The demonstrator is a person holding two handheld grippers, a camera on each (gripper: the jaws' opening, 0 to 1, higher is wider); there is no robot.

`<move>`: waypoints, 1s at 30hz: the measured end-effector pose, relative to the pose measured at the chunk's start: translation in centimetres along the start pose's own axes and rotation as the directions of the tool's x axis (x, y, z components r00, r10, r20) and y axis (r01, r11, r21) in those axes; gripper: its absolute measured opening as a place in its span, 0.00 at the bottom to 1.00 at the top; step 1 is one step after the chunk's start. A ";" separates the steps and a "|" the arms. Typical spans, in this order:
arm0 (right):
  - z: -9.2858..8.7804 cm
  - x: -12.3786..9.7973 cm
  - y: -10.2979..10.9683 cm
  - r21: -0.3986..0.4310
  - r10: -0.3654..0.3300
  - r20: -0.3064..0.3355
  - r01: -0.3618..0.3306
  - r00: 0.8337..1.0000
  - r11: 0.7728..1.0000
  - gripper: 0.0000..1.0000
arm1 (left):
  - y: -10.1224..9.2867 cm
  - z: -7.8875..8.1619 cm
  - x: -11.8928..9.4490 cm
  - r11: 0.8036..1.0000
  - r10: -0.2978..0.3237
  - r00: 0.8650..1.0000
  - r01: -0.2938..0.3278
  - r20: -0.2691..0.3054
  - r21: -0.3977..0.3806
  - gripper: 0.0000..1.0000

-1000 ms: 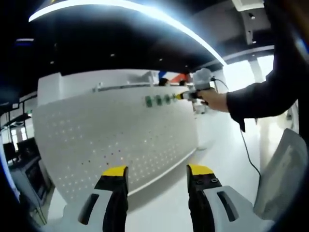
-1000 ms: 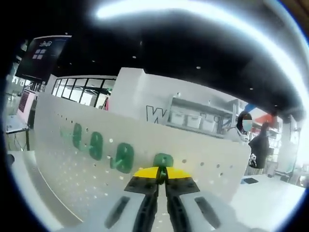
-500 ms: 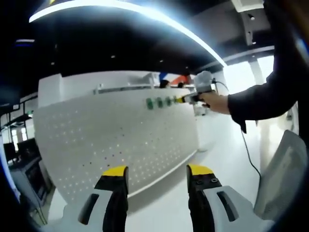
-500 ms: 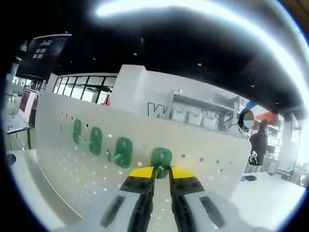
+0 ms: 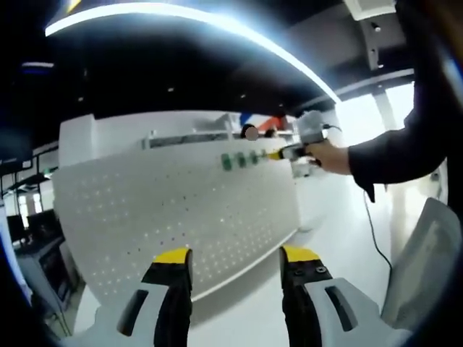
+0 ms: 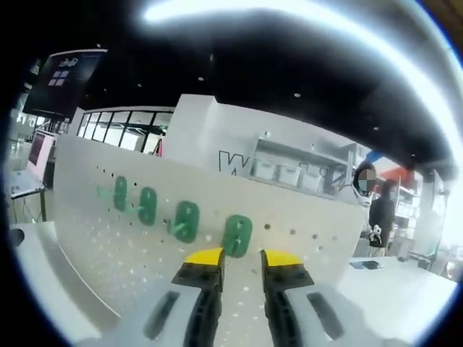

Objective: Insert the hook assembly into the mounting plate slot until the hook locks in place.

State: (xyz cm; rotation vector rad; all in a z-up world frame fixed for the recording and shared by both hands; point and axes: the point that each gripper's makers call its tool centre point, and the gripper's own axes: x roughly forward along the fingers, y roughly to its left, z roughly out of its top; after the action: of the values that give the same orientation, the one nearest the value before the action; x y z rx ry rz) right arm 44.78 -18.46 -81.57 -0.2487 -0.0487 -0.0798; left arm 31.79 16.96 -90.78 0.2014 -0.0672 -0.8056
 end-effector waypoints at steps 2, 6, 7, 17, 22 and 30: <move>0.1 -0.6 0.1 0.006 0.001 0.003 -0.001 1.000 1.000 0.20 | -0.1 0.1 0.0 1.000 -0.001 1.000 0.001 0.002 0.003 0.49; 0.7 -2.2 0.6 0.003 0.011 0.022 -0.011 1.000 1.000 0.23 | -0.2 0.3 0.0 1.000 -0.004 1.000 0.004 0.009 0.006 0.49; 0.8 -2.5 0.8 0.002 0.015 0.025 -0.015 1.000 1.000 0.23 | -0.2 0.3 0.0 1.000 -0.005 1.000 0.005 0.010 0.007 0.49; 2.0 -6.6 2.9 -0.003 0.056 0.053 -0.056 0.997 0.998 0.29 | -1.0 1.0 -0.1 1.000 -0.026 0.999 0.025 0.032 0.016 0.50; 2.3 -8.5 4.2 -0.015 0.085 0.058 -0.084 0.995 0.996 0.30 | -1.3 1.1 -0.2 0.999 -0.033 0.999 0.033 0.039 0.018 0.50; 1.5 -10.8 6.1 -0.002 0.135 0.047 -0.136 0.990 0.991 0.33 | -1.6 1.0 -0.2 0.999 -0.047 0.998 0.047 0.038 -0.005 0.50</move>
State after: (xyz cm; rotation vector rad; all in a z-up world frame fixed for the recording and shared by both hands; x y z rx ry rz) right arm 34.46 -11.37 -82.27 -0.2516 -0.0782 0.0614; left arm 30.38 15.84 -90.10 0.1828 -0.0965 -0.8563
